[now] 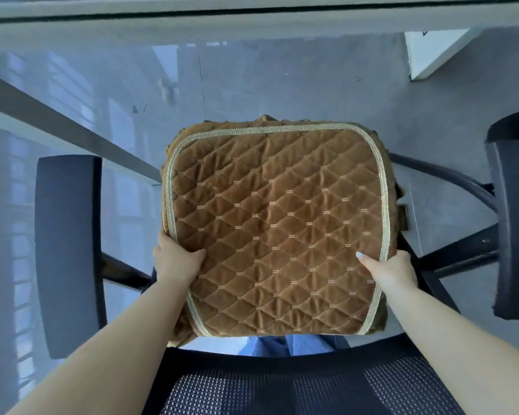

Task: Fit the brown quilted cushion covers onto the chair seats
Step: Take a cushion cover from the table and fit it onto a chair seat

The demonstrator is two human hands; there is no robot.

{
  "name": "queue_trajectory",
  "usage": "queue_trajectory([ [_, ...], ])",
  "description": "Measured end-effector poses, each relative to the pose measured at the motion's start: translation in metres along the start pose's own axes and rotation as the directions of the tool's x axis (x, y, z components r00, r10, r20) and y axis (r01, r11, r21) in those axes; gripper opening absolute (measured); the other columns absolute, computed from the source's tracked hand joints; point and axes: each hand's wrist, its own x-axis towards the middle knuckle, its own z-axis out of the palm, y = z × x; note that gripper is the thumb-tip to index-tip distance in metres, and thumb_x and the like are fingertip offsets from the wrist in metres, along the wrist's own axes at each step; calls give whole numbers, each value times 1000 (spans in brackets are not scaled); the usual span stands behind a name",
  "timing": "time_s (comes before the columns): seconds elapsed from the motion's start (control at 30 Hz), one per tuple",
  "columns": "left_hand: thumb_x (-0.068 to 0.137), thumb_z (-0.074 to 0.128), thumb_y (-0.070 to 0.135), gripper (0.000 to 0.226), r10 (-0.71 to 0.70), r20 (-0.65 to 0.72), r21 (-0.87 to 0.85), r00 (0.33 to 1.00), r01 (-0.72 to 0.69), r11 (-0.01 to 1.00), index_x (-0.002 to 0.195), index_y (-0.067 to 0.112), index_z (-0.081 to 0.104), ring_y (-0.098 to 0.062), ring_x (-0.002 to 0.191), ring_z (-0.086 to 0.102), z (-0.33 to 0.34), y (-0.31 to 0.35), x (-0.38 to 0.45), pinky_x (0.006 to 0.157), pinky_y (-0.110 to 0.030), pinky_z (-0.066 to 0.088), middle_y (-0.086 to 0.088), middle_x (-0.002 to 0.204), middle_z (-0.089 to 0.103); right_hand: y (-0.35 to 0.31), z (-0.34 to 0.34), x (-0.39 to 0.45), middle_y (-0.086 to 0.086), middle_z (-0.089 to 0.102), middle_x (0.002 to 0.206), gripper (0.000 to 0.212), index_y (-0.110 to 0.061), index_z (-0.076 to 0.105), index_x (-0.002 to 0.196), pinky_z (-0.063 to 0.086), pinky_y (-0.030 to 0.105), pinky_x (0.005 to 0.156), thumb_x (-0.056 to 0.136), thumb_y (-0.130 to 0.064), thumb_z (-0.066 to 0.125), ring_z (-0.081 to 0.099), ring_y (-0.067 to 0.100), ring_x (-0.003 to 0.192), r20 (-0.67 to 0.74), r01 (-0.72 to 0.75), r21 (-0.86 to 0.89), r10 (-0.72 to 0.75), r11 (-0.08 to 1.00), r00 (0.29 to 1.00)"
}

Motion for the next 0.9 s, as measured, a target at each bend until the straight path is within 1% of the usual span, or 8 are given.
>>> queue_trajectory([
  [0.07,71,76,26,93,-15,8,12,1000,15,1000,144,7,22,-42,127,41,1,2,-3,103,-56,39,-22,141,37,2,3,-1,16,58,123,78,-6,42,131,49,40,85,72,-42,77,59,39,107,-6,14,10,-14,1000,1000],
  [0.13,72,76,31,103,18,-4,55,1000,-18,998,148,6,12,-42,137,28,5,7,-14,110,-56,31,-21,151,24,-1,6,0,16,55,129,83,-10,41,135,49,49,93,68,-42,79,56,38,112,-36,61,30,-60,998,998],
  [0.23,76,73,36,108,282,-58,225,958,-263,938,153,15,1,-33,148,4,13,21,-35,119,-51,12,-14,161,1,-22,5,-6,15,33,150,94,-15,23,149,35,55,108,75,-33,77,33,35,137,-112,234,-60,-239,970,964],
  [0.3,80,71,36,104,456,-21,342,890,-423,839,154,21,0,-30,149,-4,18,35,-38,120,-51,5,-13,161,-5,-41,10,-11,11,18,158,93,-21,18,150,27,55,112,78,-34,75,17,31,145,-86,410,-197,-432,890,897],
  [0.4,83,69,35,100,534,101,440,839,-519,733,153,25,-2,-30,149,-11,28,62,-29,116,-60,5,-11,161,-10,-74,27,-17,7,6,161,88,-28,18,150,20,55,115,80,-43,70,5,29,148,101,625,-389,-644,676,759],
  [0.53,82,72,30,104,506,185,527,843,-519,672,153,29,-5,-32,148,-17,40,89,-8,111,-69,11,-12,160,-16,-111,55,-18,3,-11,160,92,-37,8,150,16,62,112,80,-47,68,-8,26,148,279,698,-501,-668,512,690],
  [0.67,83,72,27,104,397,235,592,887,-455,666,153,32,-6,-33,147,-19,49,100,11,110,-71,13,-11,160,-20,-127,76,-6,4,-15,159,97,-41,3,149,19,68,108,79,-45,70,-12,28,147,321,649,-582,-595,489,737],
  [0.9,84,71,27,104,371,252,628,894,-442,640,152,31,-8,-35,146,-19,54,106,14,109,-71,12,-12,159,-22,-126,84,1,7,-13,159,97,-41,1,149,18,70,106,80,-45,69,-12,30,146,308,651,-615,-626,444,717],
])
